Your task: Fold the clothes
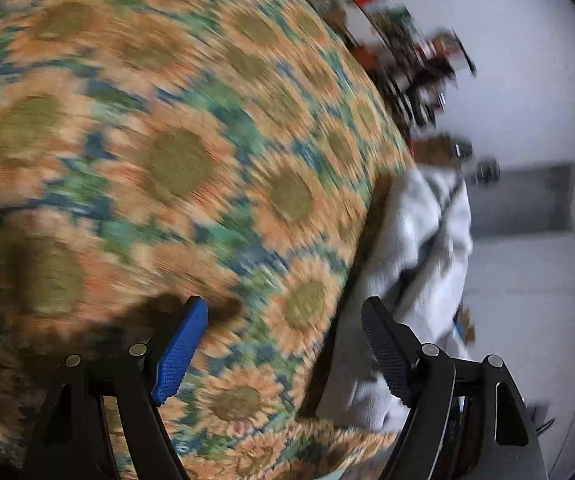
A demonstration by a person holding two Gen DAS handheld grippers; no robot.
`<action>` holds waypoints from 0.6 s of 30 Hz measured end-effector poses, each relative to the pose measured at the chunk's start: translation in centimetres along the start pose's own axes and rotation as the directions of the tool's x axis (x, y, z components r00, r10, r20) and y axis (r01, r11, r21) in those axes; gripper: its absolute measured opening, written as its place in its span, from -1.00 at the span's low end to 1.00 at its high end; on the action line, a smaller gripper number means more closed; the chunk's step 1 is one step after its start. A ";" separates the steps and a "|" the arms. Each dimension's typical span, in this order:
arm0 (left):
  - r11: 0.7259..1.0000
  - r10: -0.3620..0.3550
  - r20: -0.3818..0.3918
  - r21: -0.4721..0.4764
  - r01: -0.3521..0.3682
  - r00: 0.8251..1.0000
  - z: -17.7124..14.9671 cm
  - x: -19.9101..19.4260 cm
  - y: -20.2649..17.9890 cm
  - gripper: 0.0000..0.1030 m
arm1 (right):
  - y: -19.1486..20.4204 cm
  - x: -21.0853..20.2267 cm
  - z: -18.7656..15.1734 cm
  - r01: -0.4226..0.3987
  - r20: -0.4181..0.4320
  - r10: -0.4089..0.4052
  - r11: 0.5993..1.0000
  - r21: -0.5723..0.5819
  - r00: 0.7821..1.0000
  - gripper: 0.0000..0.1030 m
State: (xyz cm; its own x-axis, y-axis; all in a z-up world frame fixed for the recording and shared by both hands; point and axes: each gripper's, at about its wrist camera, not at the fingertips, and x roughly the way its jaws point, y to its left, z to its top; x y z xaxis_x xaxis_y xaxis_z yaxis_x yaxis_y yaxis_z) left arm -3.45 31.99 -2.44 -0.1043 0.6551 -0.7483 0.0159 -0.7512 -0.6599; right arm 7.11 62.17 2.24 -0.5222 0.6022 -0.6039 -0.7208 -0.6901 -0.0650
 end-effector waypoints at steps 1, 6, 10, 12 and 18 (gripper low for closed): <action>0.999 -0.002 -0.031 0.034 0.003 1.000 -0.4 0.9 -0.9 0.54 | -0.7 -0.2 0.1 0.007 0.001 -0.008 1.000 0.014 1.000 0.33; 0.989 -0.028 -0.168 0.135 0.051 0.985 -2.8 5.9 -4.9 0.54 | -4.4 -2.3 -1.3 0.035 -0.007 -0.035 0.988 0.151 0.999 0.46; 0.978 -0.086 -0.182 0.171 0.118 0.979 -4.0 7.9 -7.0 -0.19 | -6.0 -3.4 -3.8 0.073 -0.037 -0.068 0.982 0.175 0.997 0.56; 0.970 -0.043 -0.148 0.230 0.076 0.988 -3.9 7.7 -7.7 -0.74 | -6.5 -3.4 -4.8 0.098 -0.056 -0.090 0.980 0.173 0.994 0.56; 0.973 -0.053 -0.012 0.224 0.054 0.999 -1.7 4.1 -7.2 -0.86 | -9.0 -2.8 -3.5 0.198 -0.039 -0.194 0.961 0.193 0.980 0.56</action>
State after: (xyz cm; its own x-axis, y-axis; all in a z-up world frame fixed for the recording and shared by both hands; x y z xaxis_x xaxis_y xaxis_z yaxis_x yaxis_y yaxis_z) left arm -2.30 40.20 -0.85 -0.0928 0.6949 -0.7131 -0.2133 -0.7134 -0.6675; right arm 16.67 65.34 1.72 -0.3541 0.7084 -0.6105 -0.8841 -0.4664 -0.0284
